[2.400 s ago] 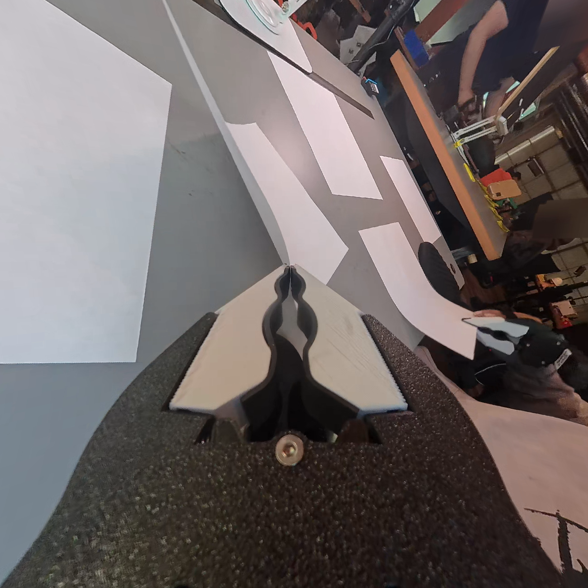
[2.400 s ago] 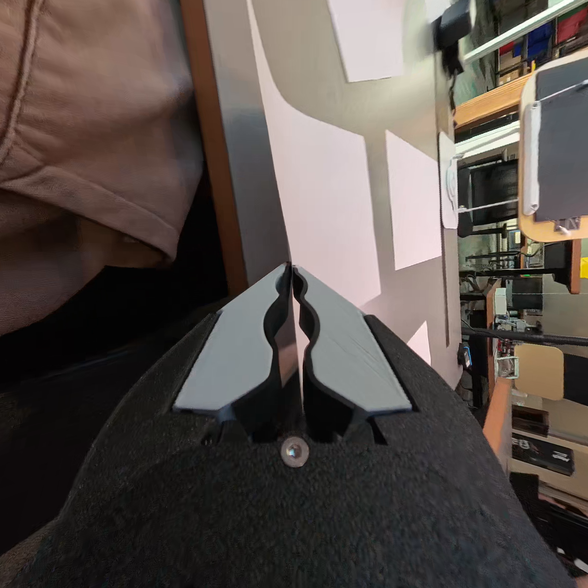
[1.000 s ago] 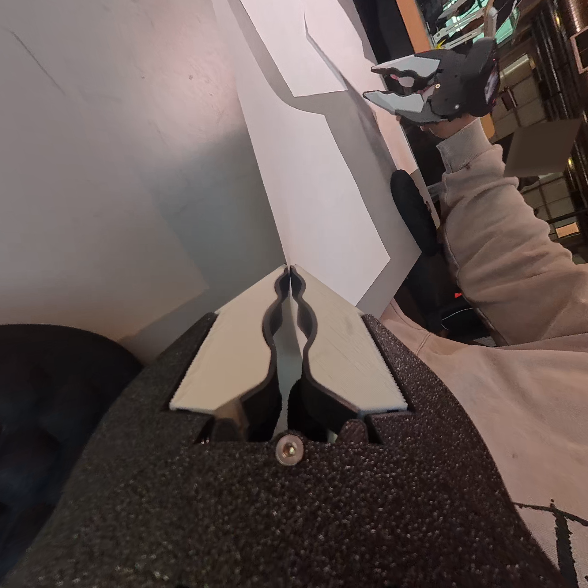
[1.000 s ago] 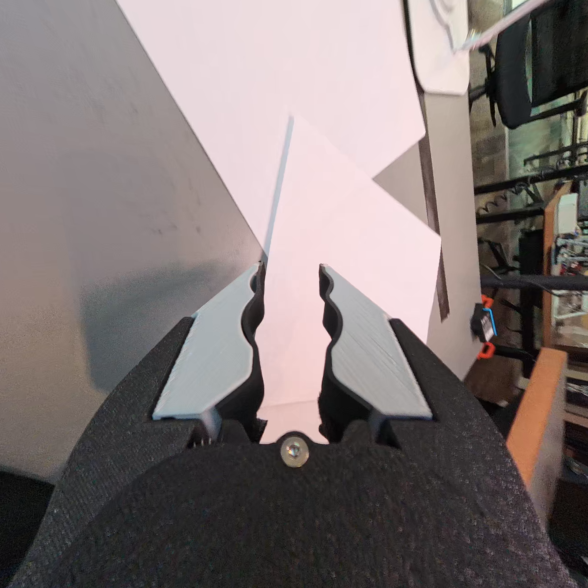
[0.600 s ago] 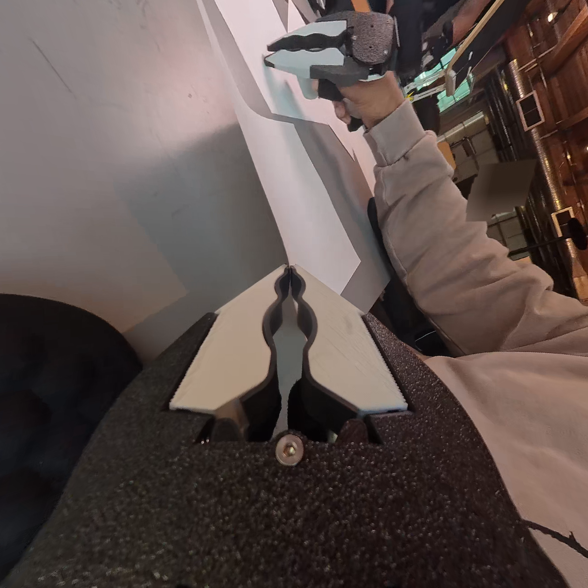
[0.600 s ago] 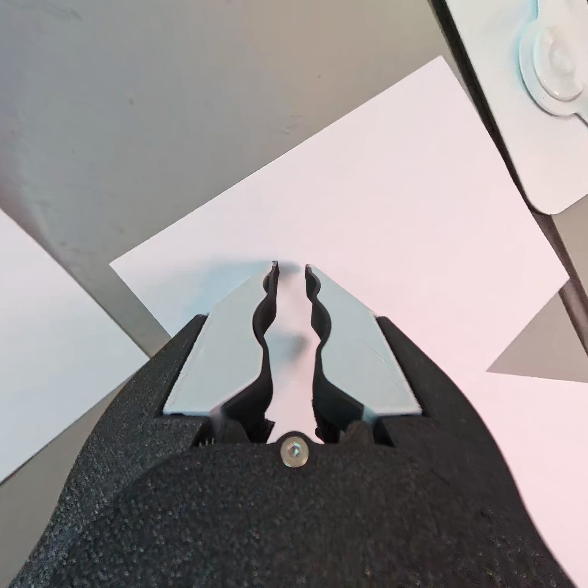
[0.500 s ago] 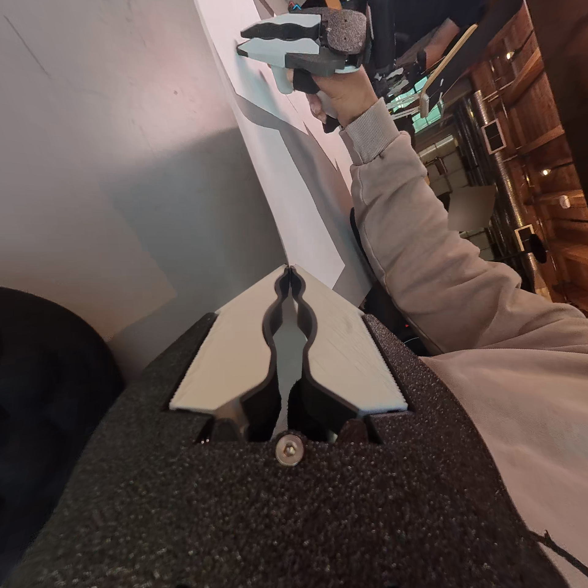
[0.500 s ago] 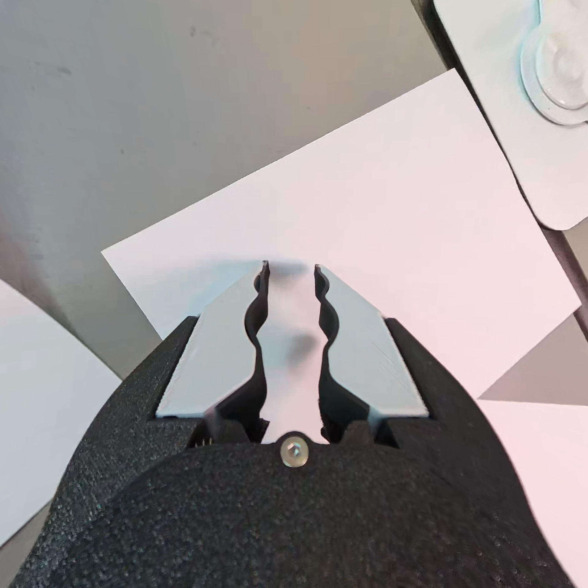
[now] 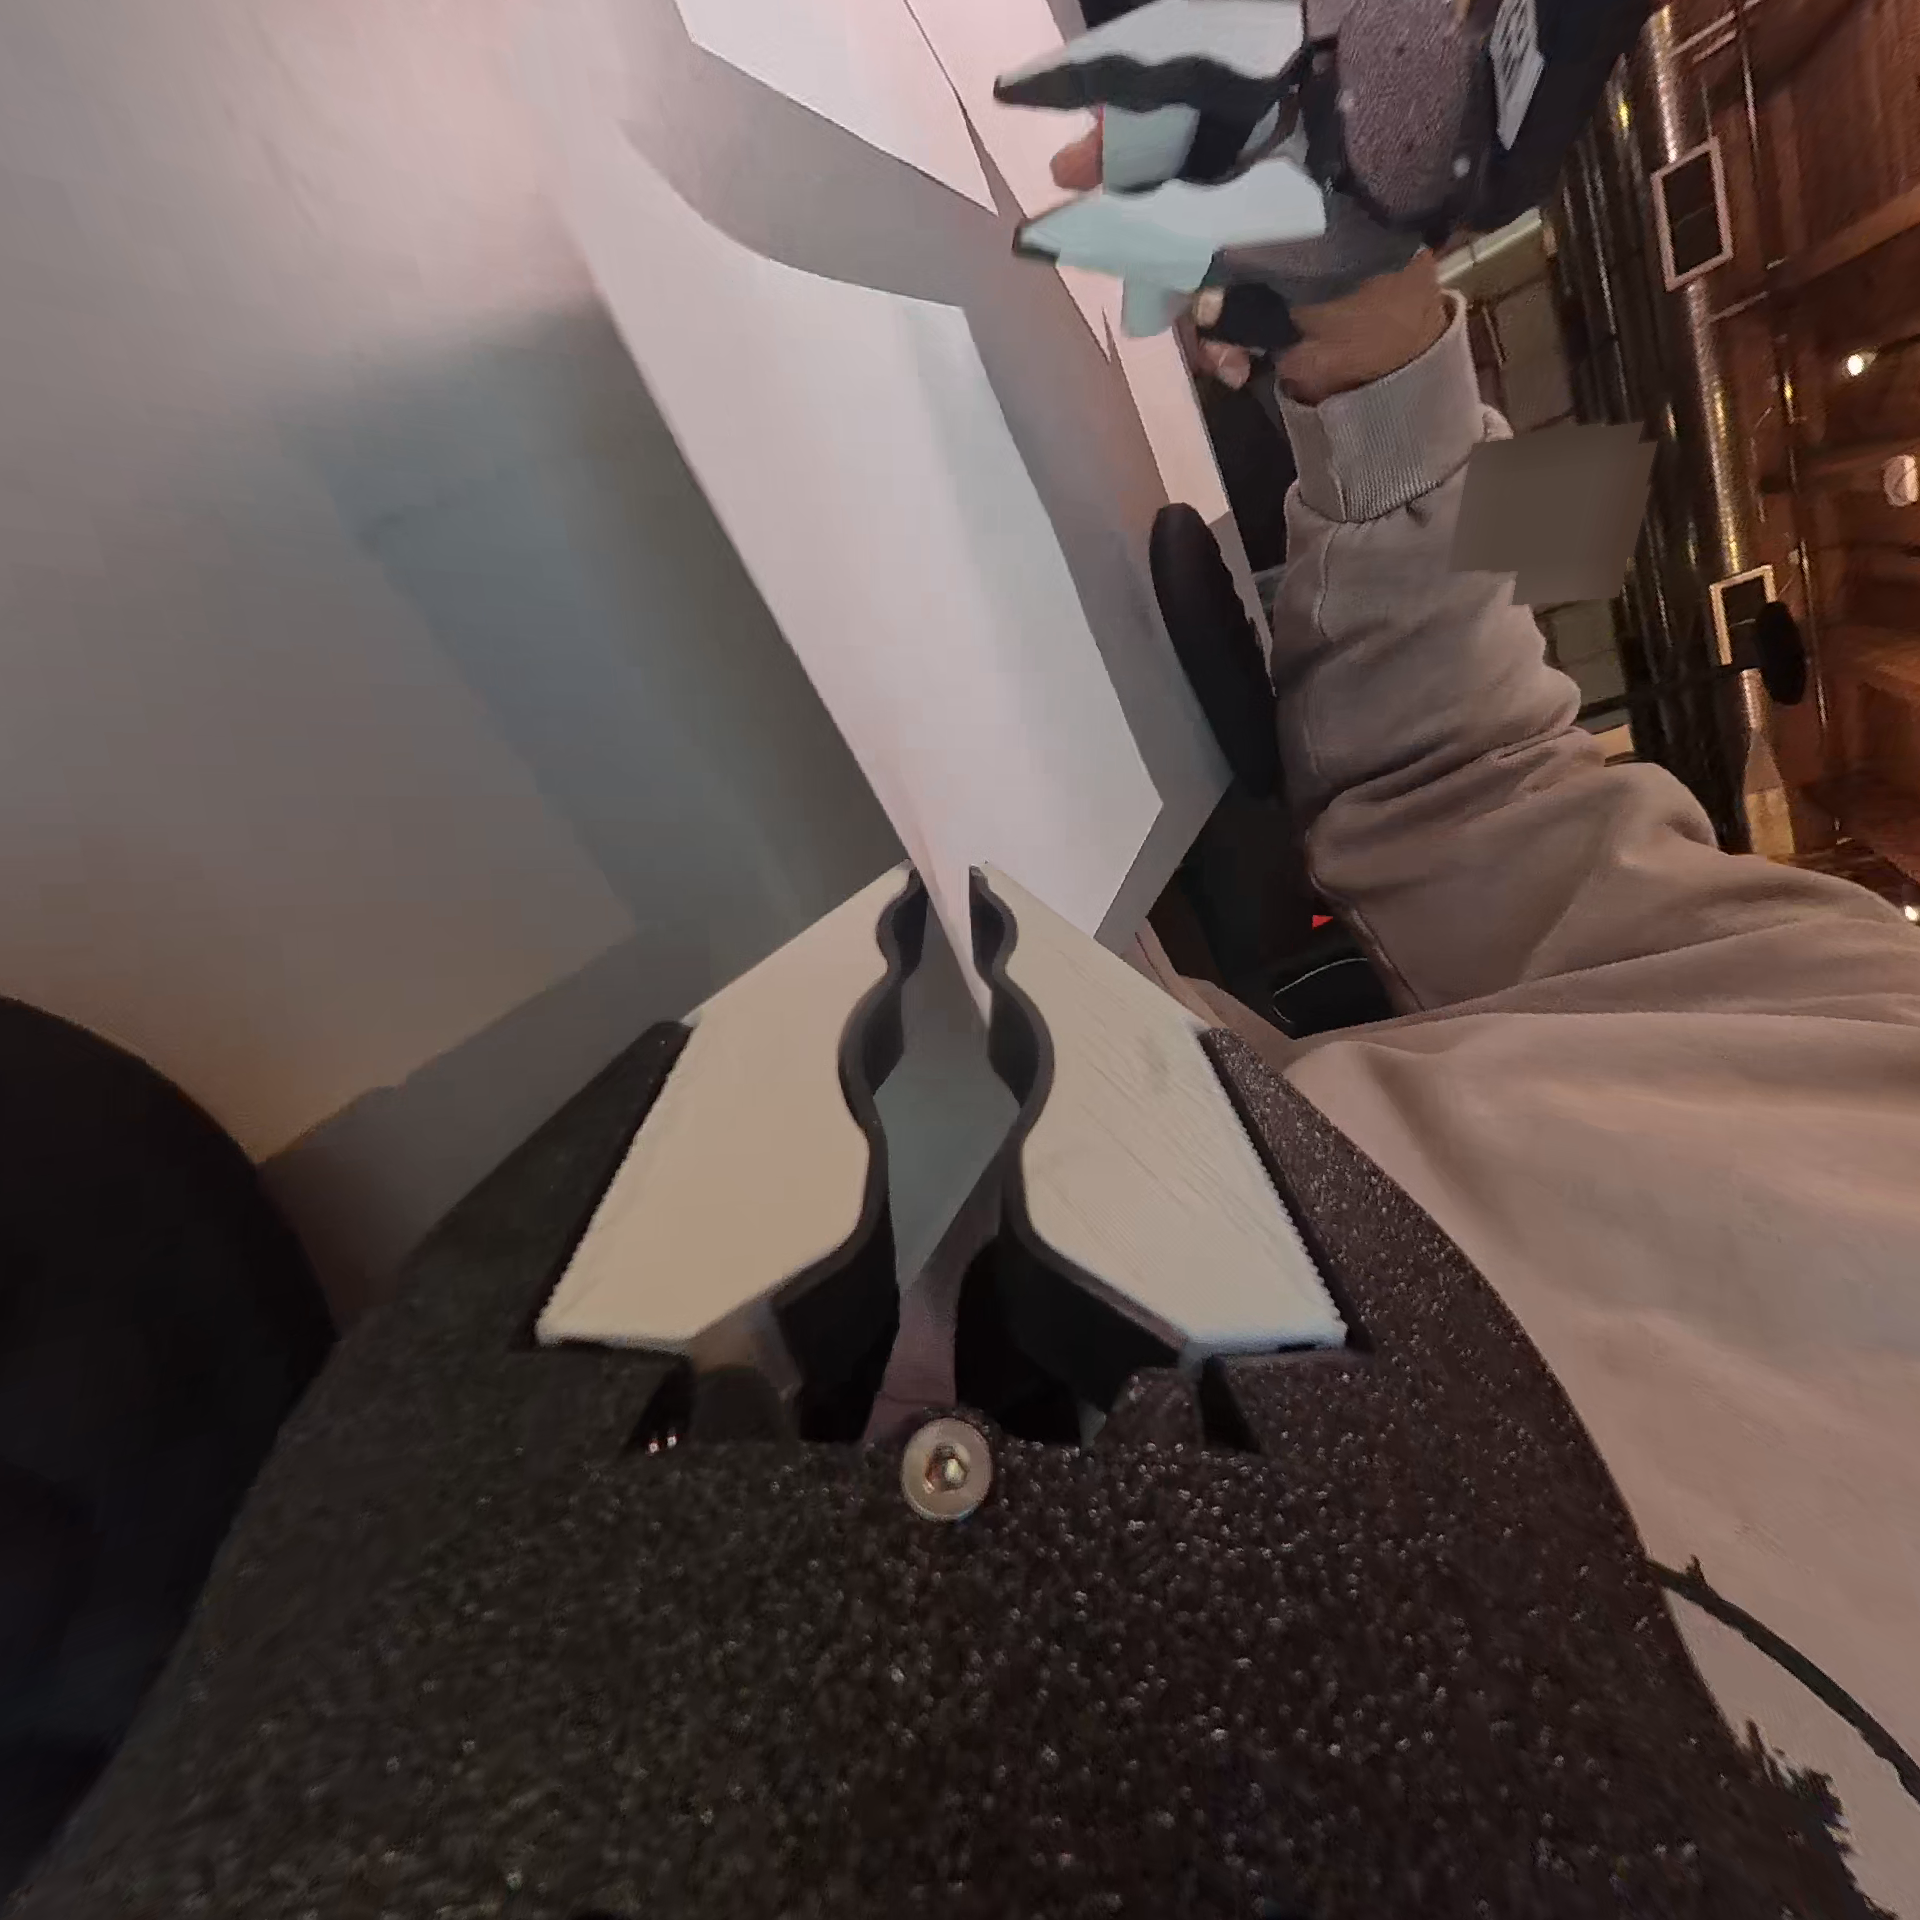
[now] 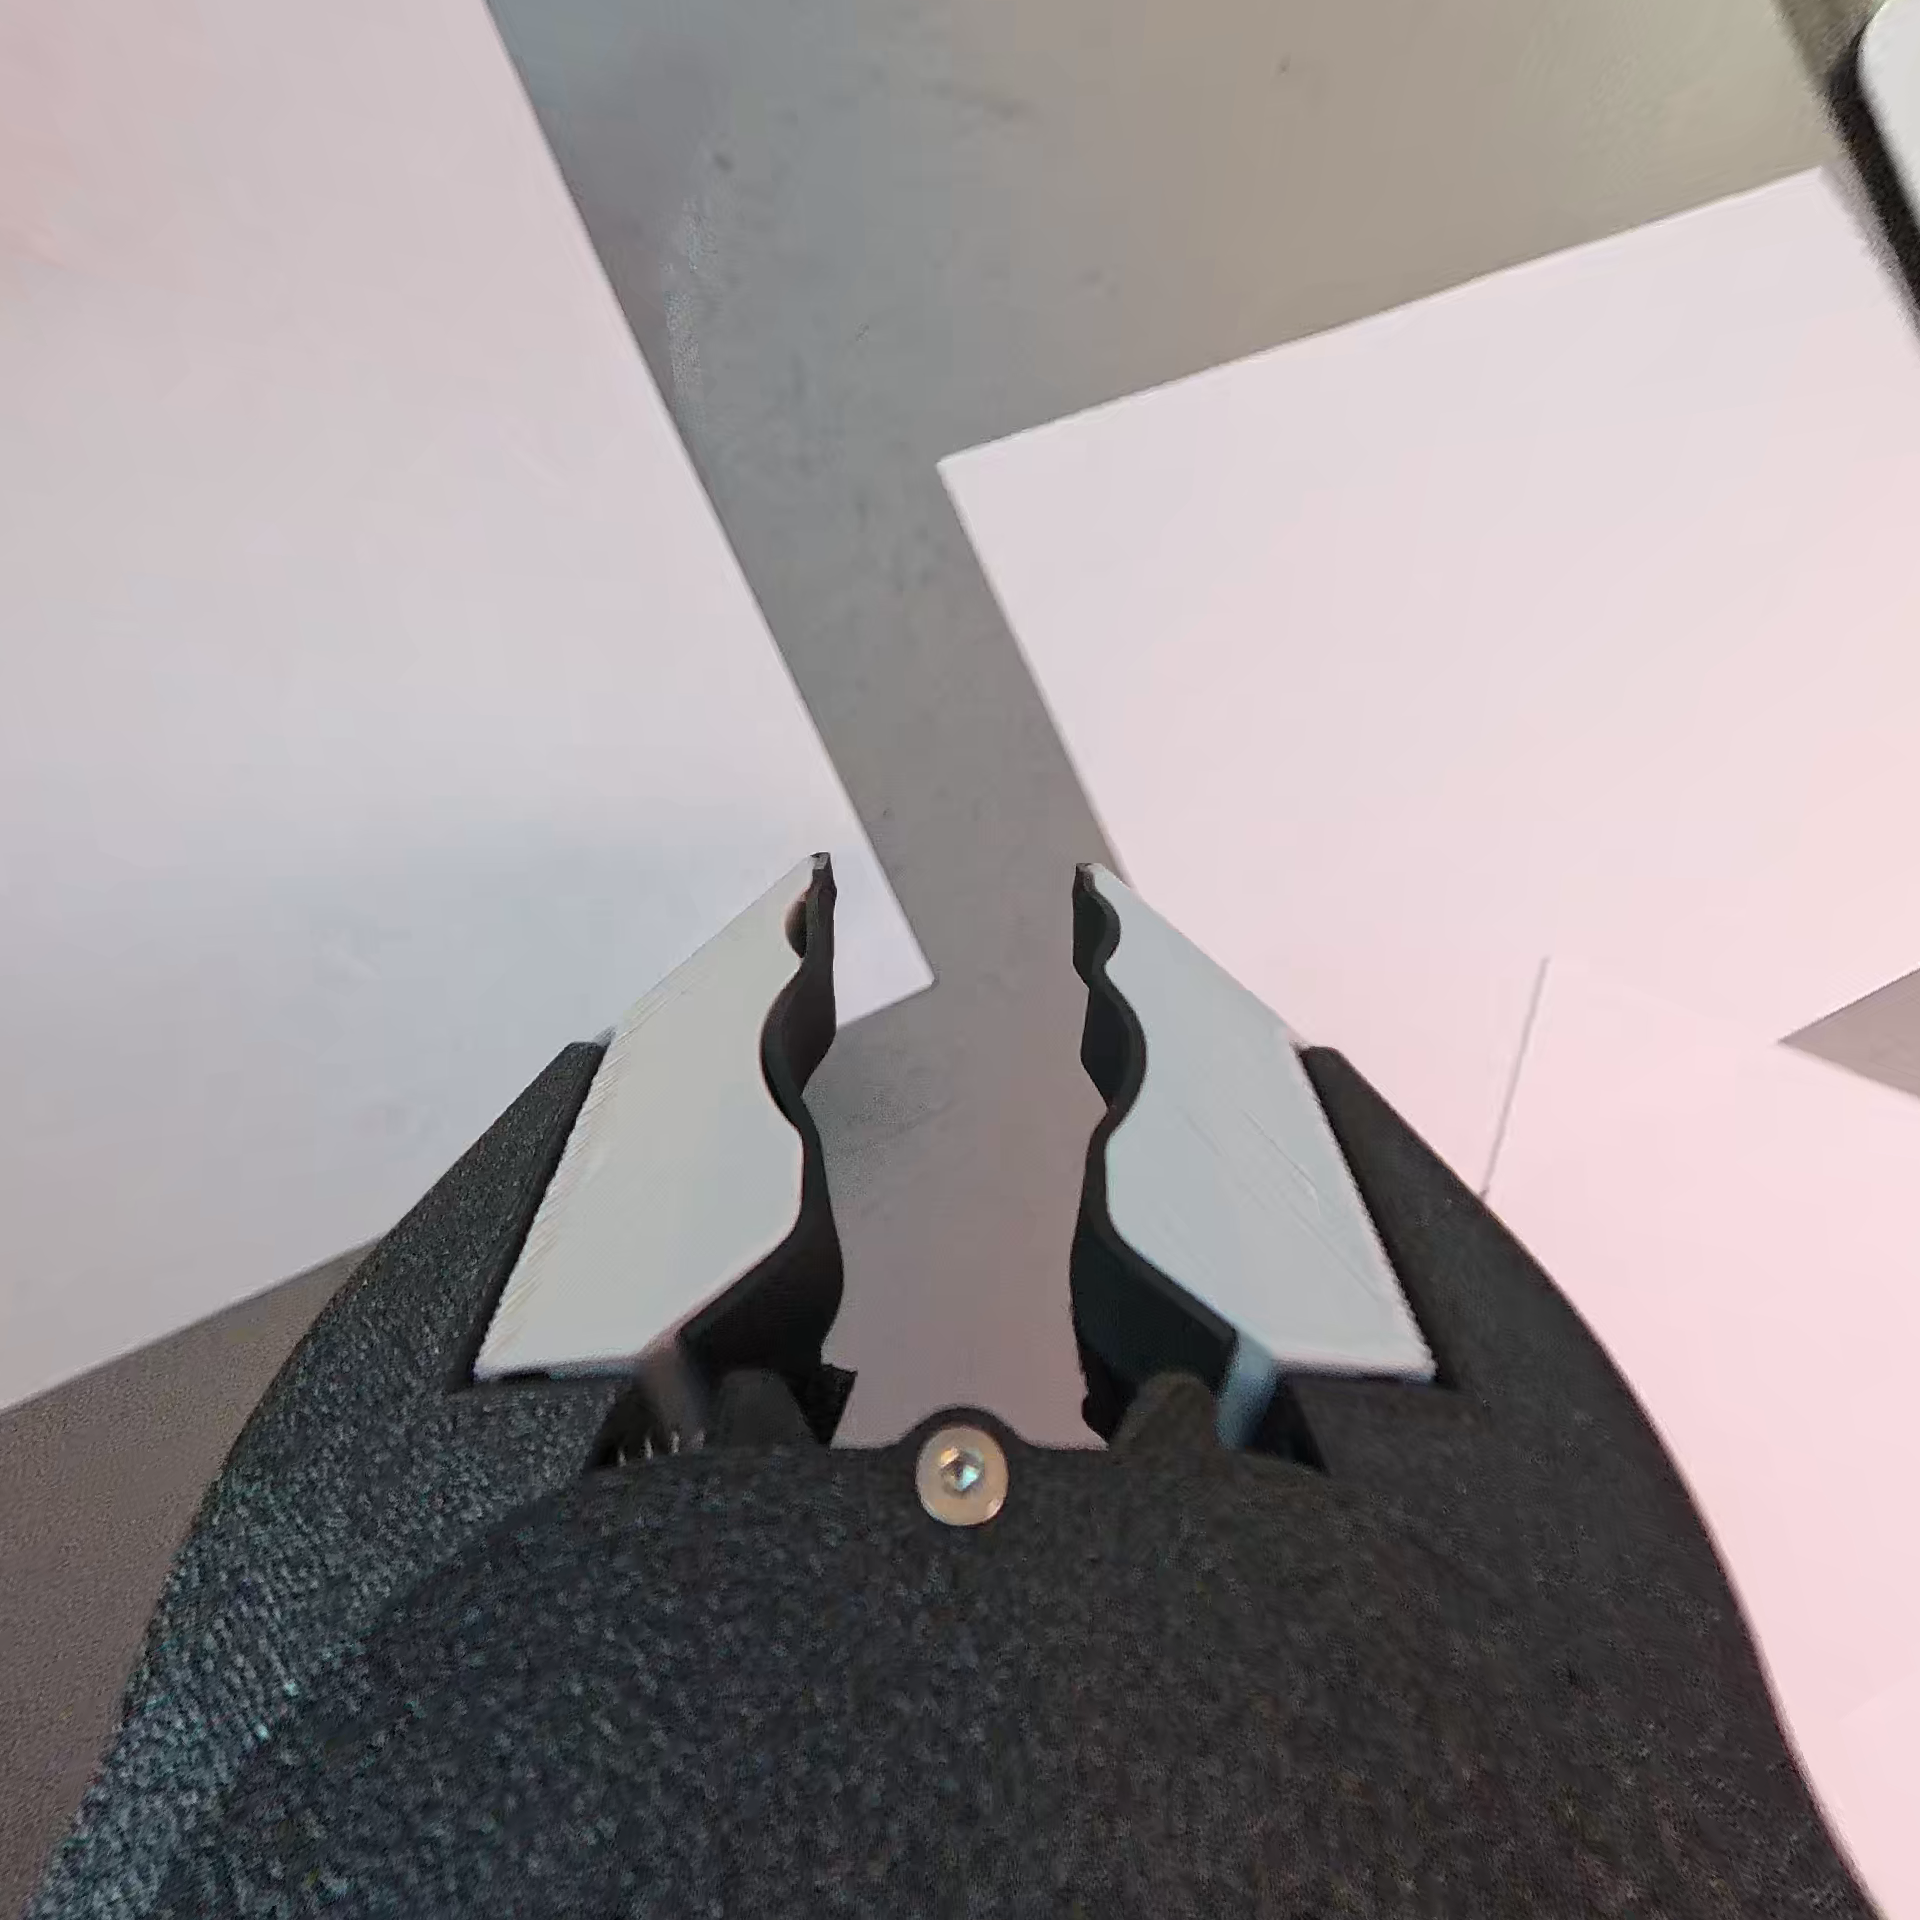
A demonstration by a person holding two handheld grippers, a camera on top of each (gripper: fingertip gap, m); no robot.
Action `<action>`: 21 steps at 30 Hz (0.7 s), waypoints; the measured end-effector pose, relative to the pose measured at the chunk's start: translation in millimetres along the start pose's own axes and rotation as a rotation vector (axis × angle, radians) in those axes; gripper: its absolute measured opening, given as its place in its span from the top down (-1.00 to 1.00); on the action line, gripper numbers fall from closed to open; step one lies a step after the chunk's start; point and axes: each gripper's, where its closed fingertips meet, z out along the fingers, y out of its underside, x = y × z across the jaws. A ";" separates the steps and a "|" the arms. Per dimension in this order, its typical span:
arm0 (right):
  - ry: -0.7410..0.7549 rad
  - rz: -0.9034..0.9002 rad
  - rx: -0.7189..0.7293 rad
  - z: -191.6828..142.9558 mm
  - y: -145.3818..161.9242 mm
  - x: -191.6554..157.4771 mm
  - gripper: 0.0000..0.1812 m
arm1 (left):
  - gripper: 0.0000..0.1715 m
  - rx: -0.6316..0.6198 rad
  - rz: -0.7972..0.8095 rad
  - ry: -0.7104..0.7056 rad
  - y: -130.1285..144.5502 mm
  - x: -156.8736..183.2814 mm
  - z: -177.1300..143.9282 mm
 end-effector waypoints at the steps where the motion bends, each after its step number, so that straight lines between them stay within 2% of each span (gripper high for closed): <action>1: -0.011 0.011 -0.015 -4.6 12.3 -12.0 0.50 | 0.87 -0.001 0.015 0.003 -2.5 4.2 -4.8; 5: -0.019 0.044 -0.012 -14.4 36.5 -55.1 0.31 | 0.73 0.000 0.172 -0.092 -12.9 12.1 -24.3; 9: -0.023 0.055 0.027 -11.1 27.0 -90.7 0.12 | 0.56 -0.123 0.333 -0.146 2.9 29.8 -24.7; 11: -0.002 0.027 -0.015 -4.3 29.2 -98.1 0.05 | 0.51 -0.170 0.444 -0.244 7.0 26.4 -24.1; 14: -0.015 0.058 -0.042 -0.1 36.0 -105.3 0.10 | 0.47 -0.134 0.623 -0.445 -12.1 20.0 -41.2; 18: -0.045 0.093 -0.037 -8.4 46.5 -118.6 0.14 | 0.49 -0.029 0.787 -0.552 -37.6 40.1 -64.9; 21: -0.065 0.089 -0.036 -11.1 50.0 -121.2 0.14 | 0.45 -0.075 0.886 -0.540 -41.3 42.2 -37.7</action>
